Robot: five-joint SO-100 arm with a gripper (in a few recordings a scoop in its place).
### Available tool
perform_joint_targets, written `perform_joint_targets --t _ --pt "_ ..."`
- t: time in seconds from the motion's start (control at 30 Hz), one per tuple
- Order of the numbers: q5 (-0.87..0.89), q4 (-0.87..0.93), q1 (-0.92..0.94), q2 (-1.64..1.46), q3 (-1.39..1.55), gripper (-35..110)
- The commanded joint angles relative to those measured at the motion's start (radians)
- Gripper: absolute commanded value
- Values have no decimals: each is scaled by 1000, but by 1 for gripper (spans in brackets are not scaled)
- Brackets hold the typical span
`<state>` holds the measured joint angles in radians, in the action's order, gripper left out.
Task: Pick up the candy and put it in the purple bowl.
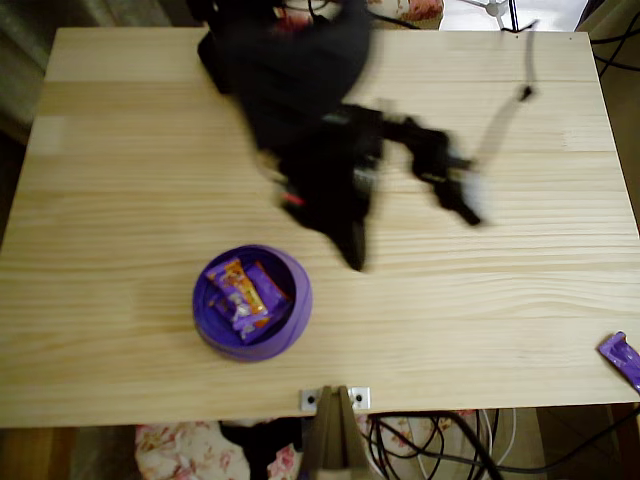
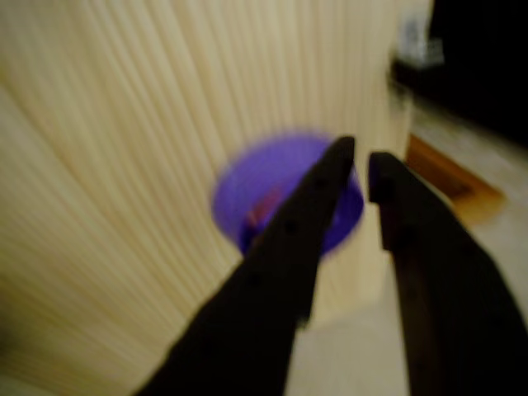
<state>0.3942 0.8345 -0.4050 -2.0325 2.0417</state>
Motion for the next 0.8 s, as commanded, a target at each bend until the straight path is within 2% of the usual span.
perform_joint_targets --t 0.0,0.1,0.23,0.37,0.6,0.77 --pt "-181 -104 104 -387 393 0" --pt "-304 -106 176 -460 526 0" --pt "-379 -87 285 -454 614 0" --pt "-456 -81 318 -518 653 0" --pt "-522 -35 359 -647 663 0" --pt "-472 34 373 -710 663 0"
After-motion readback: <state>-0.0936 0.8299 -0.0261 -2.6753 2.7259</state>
